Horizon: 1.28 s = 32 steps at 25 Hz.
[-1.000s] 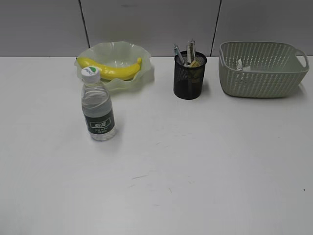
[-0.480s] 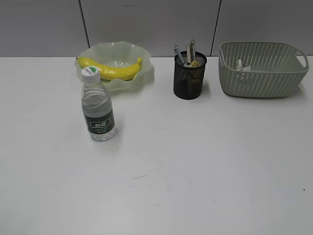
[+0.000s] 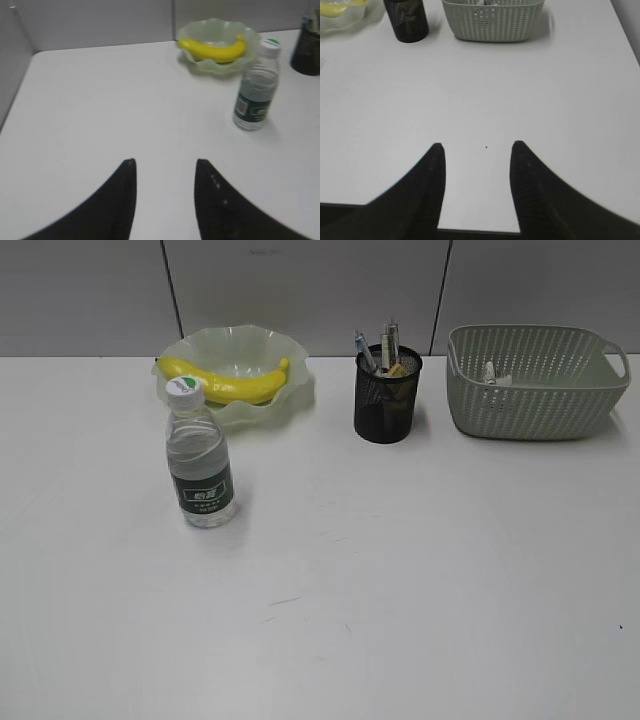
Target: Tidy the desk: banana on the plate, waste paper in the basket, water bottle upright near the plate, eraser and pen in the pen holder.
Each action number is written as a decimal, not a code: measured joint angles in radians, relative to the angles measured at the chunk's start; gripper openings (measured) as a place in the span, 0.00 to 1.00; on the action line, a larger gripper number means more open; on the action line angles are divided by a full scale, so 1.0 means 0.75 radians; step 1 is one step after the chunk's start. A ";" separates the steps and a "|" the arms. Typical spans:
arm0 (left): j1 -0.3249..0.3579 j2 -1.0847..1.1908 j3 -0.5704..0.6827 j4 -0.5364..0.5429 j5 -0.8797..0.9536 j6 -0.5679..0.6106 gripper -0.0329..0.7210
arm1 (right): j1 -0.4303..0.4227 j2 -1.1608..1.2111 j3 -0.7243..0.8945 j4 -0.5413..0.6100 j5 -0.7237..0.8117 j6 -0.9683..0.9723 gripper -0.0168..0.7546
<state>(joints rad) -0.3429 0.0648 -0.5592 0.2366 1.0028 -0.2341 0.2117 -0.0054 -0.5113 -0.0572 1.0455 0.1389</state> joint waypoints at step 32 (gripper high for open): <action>0.213 -0.095 0.014 -0.128 0.022 0.077 0.39 | -0.144 -0.002 0.003 0.014 -0.001 0.000 0.47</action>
<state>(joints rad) -0.1831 -0.0062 -0.5486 0.1409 1.0194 -0.1766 0.1035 -0.0065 -0.5093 -0.0471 1.0449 0.1389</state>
